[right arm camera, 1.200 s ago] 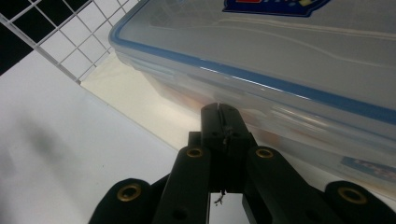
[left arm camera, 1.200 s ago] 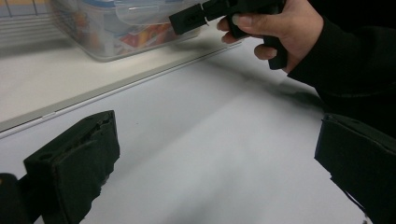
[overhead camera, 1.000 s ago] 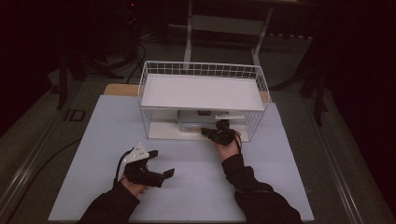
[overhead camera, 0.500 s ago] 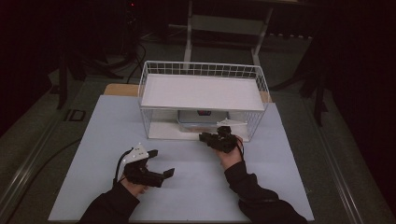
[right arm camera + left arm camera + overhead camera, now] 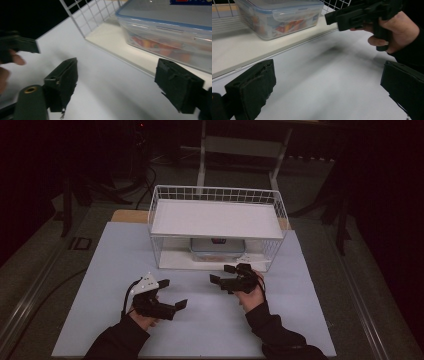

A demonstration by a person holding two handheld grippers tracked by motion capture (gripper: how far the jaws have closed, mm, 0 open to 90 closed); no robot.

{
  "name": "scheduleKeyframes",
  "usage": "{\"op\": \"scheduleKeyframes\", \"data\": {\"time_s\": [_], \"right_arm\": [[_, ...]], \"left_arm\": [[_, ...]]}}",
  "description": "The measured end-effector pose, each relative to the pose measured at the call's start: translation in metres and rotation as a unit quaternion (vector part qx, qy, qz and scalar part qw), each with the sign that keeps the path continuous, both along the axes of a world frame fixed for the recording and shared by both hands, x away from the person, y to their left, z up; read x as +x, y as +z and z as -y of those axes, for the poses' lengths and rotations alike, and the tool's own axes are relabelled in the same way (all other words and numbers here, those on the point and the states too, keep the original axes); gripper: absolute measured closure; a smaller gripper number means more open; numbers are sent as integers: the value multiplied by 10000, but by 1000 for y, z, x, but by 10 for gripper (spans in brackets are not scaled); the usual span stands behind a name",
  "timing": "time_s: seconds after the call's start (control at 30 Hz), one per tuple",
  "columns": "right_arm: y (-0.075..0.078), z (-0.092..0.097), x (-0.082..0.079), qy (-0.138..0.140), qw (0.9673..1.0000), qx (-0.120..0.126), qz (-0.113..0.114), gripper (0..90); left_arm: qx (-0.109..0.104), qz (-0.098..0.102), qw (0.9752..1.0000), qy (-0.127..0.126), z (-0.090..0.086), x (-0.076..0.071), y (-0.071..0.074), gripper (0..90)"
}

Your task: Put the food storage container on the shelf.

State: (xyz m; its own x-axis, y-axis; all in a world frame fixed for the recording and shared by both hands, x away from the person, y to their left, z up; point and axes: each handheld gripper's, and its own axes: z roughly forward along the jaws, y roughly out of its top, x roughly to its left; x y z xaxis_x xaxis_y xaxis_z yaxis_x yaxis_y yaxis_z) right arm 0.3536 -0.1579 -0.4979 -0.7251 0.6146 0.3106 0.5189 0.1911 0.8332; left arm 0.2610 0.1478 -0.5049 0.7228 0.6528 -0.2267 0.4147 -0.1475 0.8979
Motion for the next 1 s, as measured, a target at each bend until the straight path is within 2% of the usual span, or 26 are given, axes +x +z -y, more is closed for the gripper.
{"op": "scheduleKeyframes", "data": {"time_s": [0.13, 0.3, 0.43, 0.57, 0.77, 1.0], "right_arm": [[2, 6, -9, 160, 9999, -13, 46, 160], [6, 17, -23, 251, 9995, 29, 208, 147], [8, 28, -34, 250, 9994, 17, 257, 147], [11, 41, -45, 199, 9989, -30, 414, 149], [16, 63, -60, 172, 9986, 116, 486, 156], [15, 84, -78, 64, 9976, -80, 680, 163]], "left_arm": [[-34, 9, 10000, -3, -1, -2, 2, 0], [-57, 69, 9999, -57, 0, -5, 7, 0], [-105, 59, 9999, -94, 0, -6, 9, 0], [-109, 25, 9999, -128, -1, -7, 9, 0], [-90, 47, 9998, -182, -1, -11, 10, 0], [-89, 106, 9997, -209, -4, -16, 13, 0]]}}
